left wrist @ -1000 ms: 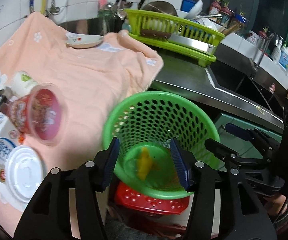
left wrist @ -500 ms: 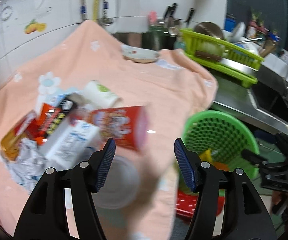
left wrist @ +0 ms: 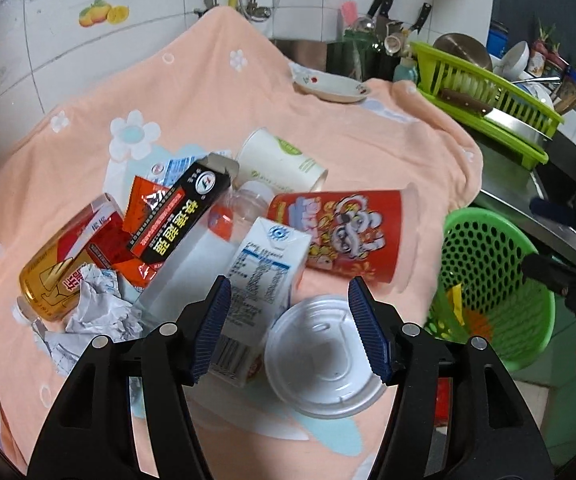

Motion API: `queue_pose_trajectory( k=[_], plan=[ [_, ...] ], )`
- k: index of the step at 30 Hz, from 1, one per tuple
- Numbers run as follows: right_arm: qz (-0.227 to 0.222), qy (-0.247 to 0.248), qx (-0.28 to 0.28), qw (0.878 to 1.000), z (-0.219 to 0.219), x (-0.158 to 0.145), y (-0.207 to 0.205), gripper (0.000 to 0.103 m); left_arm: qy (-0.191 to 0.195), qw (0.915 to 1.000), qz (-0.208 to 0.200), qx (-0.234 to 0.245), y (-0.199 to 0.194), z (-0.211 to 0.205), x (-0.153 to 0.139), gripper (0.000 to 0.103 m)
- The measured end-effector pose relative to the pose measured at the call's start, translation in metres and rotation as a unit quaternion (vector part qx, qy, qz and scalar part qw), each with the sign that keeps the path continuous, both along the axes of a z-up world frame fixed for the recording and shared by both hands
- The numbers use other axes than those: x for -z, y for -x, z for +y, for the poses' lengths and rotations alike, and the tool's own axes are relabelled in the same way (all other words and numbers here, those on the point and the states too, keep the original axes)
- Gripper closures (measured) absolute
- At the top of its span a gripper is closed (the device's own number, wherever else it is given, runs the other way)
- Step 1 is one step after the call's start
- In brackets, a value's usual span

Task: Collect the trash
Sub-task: 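Grasp the milk carton with the left gripper while the right gripper grasps the red paper cup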

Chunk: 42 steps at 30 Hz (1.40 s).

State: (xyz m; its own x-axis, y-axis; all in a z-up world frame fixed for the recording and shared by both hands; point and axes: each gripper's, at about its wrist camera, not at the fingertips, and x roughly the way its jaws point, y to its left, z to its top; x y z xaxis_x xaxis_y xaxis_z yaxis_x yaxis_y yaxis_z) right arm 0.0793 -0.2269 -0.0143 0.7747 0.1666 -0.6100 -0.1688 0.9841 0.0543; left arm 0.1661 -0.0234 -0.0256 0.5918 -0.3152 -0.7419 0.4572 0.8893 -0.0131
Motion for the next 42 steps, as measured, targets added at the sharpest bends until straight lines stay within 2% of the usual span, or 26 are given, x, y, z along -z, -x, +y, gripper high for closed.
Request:
queue_pose_trajectory(
  k=[6,11,18,24,29,38,40,42],
  plan=[
    [0.012,0.015,-0.050,0.999,0.021,-0.003,-0.034,0.013,-0.004,0.9999,0.008,0.008,-0.010,0.005,0.005,0.042],
    [0.019,0.046,-0.091,0.995,0.041,-0.005,-0.058,0.012,-0.004,0.9998,0.010,0.016,-0.014,0.006,0.005,0.042],
    [0.053,0.074,-0.136,0.987,0.063,0.003,-0.094,0.011,-0.011,0.9994,0.023,0.022,-0.023,0.010,0.011,0.042],
    [0.089,0.102,-0.170,0.976,0.079,0.013,-0.122,0.011,-0.011,0.9988,0.039,0.027,-0.031,0.014,0.018,0.041],
    [0.129,0.131,-0.200,0.963,0.092,0.028,-0.143,0.011,-0.010,0.9984,0.046,0.032,-0.034,0.015,0.023,0.041],
    [0.193,0.171,-0.216,0.942,0.103,0.054,-0.163,0.012,-0.024,0.9975,0.045,0.050,-0.038,0.008,0.023,0.041],
    [0.200,0.174,-0.216,0.940,0.104,0.058,-0.164,0.017,-0.027,0.9971,0.045,0.055,-0.040,0.005,0.023,0.041],
    [0.206,0.167,-0.219,0.939,0.102,0.058,-0.163,0.029,-0.033,0.9967,0.044,0.059,-0.041,0.002,0.023,0.041]
  ],
)
